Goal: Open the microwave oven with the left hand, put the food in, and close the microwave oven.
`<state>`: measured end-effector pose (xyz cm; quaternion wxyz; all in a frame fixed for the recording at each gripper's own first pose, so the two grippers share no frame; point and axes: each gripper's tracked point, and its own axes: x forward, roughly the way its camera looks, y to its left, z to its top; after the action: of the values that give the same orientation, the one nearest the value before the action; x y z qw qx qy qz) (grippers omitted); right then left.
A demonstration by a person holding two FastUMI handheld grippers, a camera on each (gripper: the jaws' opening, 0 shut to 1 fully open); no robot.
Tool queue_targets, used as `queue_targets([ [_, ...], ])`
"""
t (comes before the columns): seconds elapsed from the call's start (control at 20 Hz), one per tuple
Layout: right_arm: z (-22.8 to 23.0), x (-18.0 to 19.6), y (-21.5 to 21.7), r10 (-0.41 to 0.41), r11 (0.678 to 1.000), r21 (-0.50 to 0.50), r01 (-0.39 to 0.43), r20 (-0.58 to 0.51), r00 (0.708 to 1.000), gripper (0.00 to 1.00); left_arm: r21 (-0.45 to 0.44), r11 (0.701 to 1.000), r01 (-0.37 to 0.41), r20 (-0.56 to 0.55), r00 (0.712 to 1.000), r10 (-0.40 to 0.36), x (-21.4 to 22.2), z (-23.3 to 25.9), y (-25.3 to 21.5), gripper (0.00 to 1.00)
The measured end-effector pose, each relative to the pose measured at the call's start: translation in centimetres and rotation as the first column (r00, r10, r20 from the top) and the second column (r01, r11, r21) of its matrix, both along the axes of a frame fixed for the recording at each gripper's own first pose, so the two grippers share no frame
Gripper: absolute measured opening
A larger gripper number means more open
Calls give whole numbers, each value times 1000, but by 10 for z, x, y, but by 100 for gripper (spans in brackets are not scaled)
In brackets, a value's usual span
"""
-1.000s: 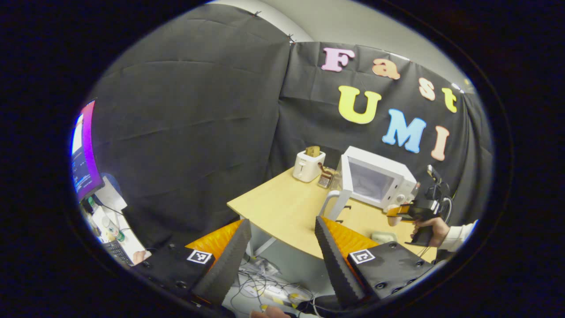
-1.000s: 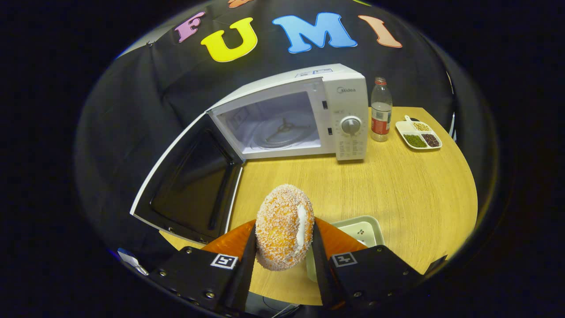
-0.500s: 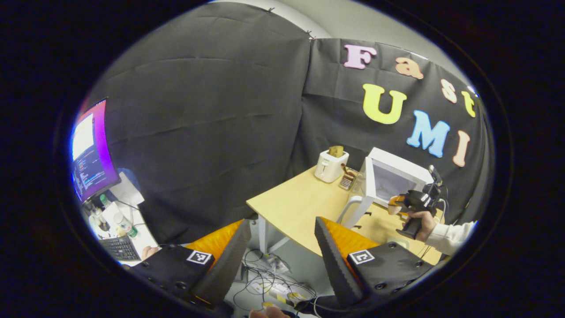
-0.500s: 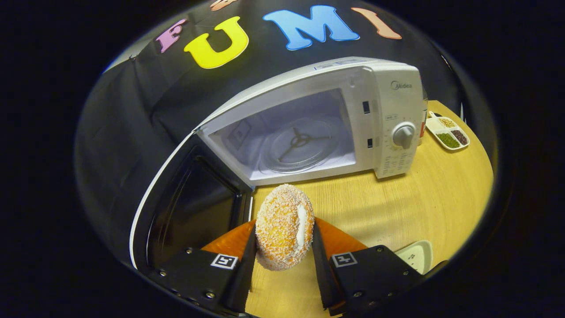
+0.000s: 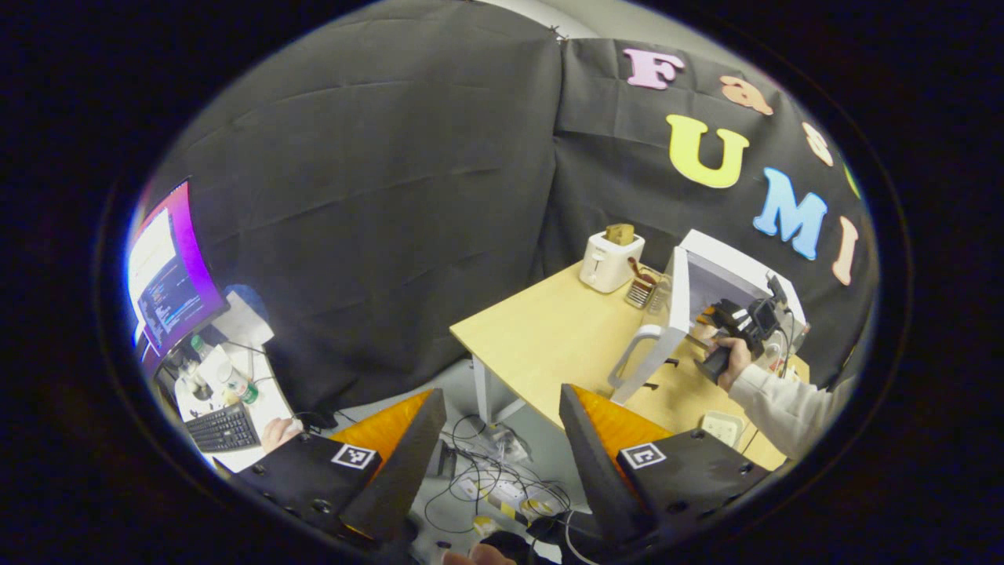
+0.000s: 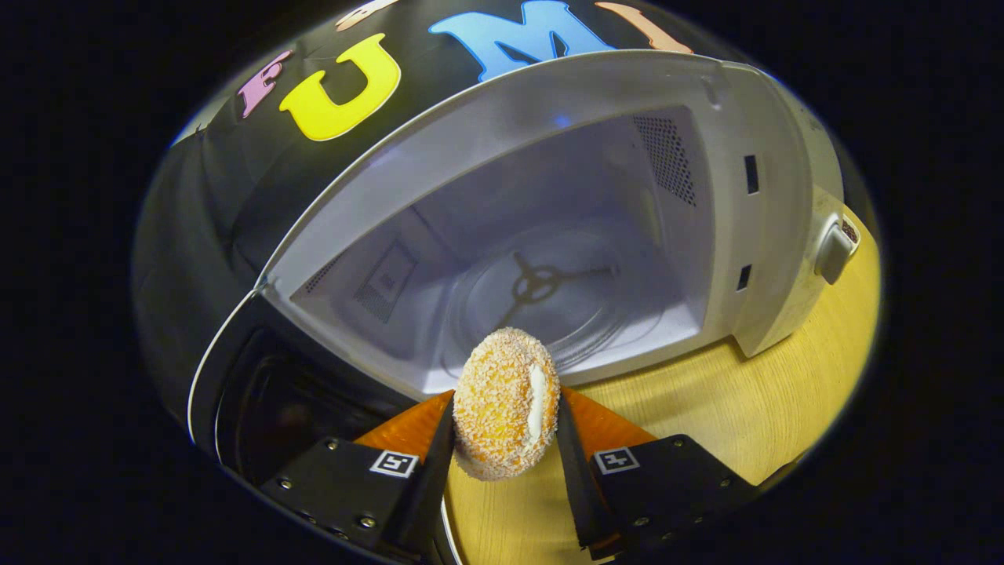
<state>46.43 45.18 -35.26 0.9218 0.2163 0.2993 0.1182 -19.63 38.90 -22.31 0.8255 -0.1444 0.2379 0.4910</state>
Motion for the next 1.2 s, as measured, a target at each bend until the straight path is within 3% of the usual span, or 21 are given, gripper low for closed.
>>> queue_targets([
  [0.2, -1, 33, -2, -78, 997, 26, 78, 6, 997, 63, -5, 1000, -16, -58, 998, 16, -7, -6, -6, 97],
  [0.25, -1, 39, -3, -101, 995, 16, 101, 11, 995, 69, -10, 1000, -23, -59, 998, 22, -7, -6, -7, 98],
  [0.3, -2, 46, -4, -122, 993, 10, 122, 28, 992, 66, -14, 1000, -28, -56, 998, 27, -6, -4, -8, 97],
  [0.45, -7, 62, -12, -186, 981, -34, 189, 70, 980, 73, -15, 999, -30, -64, 998, 29, -6, -6, -11, 98],
  [0.6, -6, 73, -14, -204, 977, -39, 210, 123, 971, 75, -18, 999, -33, -61, 998, 32, -7, -7, -12, 94],
  [0.65, -6, 74, -14, -203, 977, -39, 209, 130, 971, 77, -21, 999, -35, -52, 998, 34, -8, -8, -13, 98],
  [0.7, -5, 73, -12, -188, 980, -35, 195, 135, 973, 78, -22, 999, -37, -45, 998, 36, -10, -9, -13, 98],
  [0.85, -4, 63, -10, -142, 989, -34, 146, 109, 984, 97, -14, 1000, -26, -24, 999, 25, -6, -11, -9, 100],
  [1.0, -3, 40, -9, -66, 995, -64, 70, 71, 995, 98, -3, 1000, -2, 8, 1000, 2, 2, -8, -2, 94],
  [1.2, 15, -1, -14, 65, 986, -160, -48, 101, 993, 98, 23, 996, 81, 46, 996, -82, 31, -10, 22, 97],
])
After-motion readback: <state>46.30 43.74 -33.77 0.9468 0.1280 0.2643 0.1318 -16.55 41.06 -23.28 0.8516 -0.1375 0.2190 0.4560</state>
